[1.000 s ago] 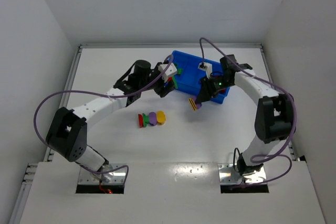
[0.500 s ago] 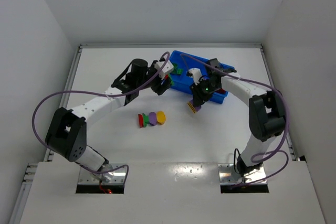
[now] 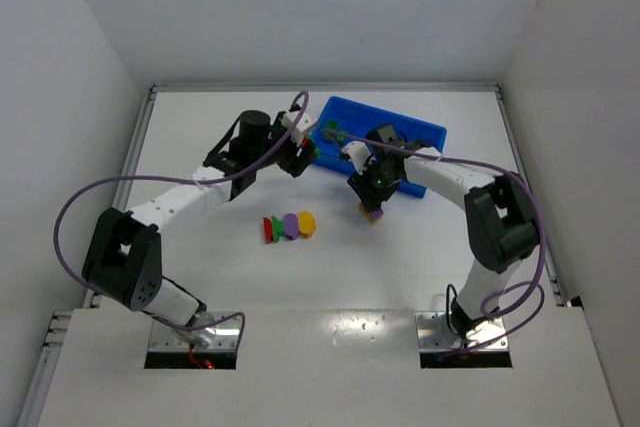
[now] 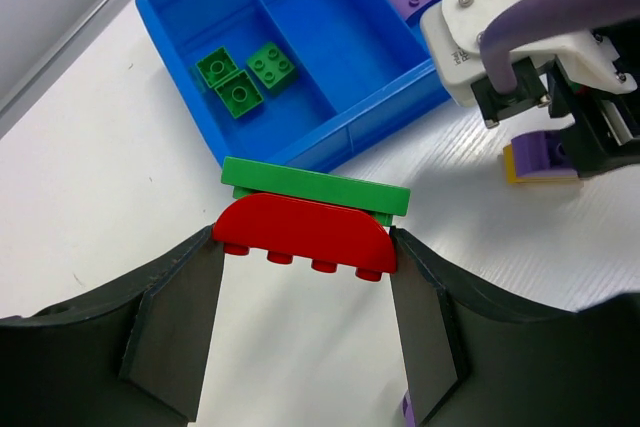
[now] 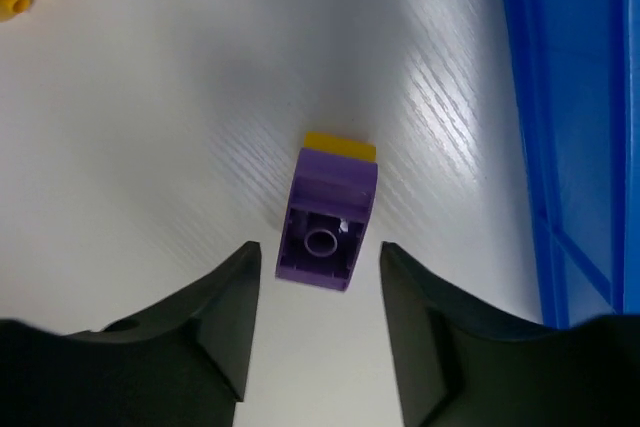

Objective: Sort the legos into containers by color

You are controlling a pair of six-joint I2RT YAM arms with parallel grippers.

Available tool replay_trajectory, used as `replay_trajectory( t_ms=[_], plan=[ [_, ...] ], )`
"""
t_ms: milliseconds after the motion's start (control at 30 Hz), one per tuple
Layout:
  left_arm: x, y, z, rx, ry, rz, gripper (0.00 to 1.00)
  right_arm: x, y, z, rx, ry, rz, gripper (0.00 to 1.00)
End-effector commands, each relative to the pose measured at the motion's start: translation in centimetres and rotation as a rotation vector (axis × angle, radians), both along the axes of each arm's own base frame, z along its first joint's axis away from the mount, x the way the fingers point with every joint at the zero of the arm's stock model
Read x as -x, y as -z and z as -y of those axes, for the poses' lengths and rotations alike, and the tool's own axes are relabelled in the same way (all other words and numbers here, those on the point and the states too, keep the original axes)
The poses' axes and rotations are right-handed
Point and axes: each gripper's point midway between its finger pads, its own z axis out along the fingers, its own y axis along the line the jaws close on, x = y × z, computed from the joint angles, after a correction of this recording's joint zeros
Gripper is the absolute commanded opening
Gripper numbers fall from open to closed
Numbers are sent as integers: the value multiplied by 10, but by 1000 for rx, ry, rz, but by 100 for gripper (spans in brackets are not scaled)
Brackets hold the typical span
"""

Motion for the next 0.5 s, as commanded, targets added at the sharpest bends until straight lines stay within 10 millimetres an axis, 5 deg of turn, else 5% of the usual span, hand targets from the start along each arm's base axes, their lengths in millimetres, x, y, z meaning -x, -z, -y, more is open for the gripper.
replay_trajectory(
  t_ms=[0,200,333,467],
  plan=[
    [-3,-27,-3,52,-16,67,23,-7,-1,-8,12,-11,40,53],
    [-6,-29,-7,55,-26,75,23,-12,-23,-25,-53,-30,63,60],
    [-10,-31,-12,78,-31,85,23,-30,-71,-35,-202,10,112,61],
    [-6,-31,-12,81,-2,87,23,-24,-111,-51,-419,-29,74,61]
  ],
)
